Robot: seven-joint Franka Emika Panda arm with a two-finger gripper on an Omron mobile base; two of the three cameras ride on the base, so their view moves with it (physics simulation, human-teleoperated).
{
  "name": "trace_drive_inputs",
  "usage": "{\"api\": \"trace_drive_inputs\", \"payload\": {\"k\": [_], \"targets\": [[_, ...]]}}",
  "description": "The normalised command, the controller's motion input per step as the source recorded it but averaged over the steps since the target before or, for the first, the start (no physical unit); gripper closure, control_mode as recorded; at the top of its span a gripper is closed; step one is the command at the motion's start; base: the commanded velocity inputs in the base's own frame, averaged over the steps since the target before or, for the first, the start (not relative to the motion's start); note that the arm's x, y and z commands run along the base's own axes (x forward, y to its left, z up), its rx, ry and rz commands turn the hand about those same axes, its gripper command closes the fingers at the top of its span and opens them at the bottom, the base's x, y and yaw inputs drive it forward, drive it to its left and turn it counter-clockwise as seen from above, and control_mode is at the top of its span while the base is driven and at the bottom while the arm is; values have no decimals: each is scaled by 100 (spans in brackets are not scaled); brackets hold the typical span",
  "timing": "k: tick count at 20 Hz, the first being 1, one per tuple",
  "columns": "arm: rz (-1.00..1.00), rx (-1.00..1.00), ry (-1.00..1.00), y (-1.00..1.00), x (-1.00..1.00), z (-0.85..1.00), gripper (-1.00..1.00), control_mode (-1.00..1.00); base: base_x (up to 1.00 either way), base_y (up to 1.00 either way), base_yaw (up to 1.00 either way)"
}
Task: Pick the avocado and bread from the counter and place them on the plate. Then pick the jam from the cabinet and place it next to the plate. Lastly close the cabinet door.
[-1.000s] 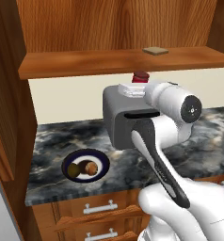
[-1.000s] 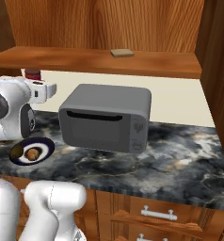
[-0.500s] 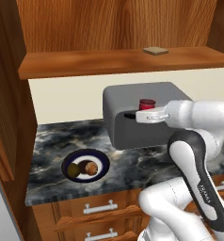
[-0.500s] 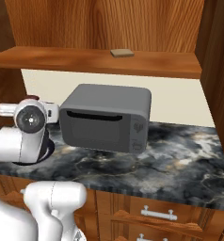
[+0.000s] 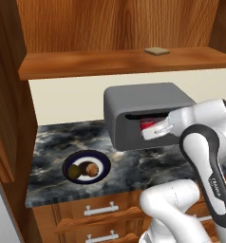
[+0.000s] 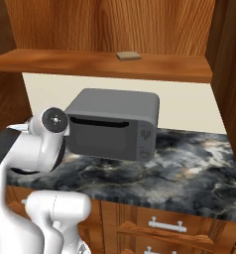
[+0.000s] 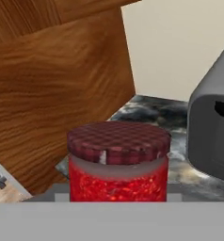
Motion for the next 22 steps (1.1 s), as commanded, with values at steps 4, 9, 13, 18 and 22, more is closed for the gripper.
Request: {"api": "trace_drive_inputs", "payload": {"k": [4,9,13,18,22], "targets": [[15,-20,4,0,-7,-98,100,-100,0,0,0],[18,-15,-1,-3,-50,-100,100,-100,0,0,0],[24,-1,-21,-10,-76,-94,100,-100,0,0,0],[19,8,-65,-6,-59,-72,100,-100,0,0,0],[9,30,-74,-29,-54,-47,100,-100,0,0,0]]}}
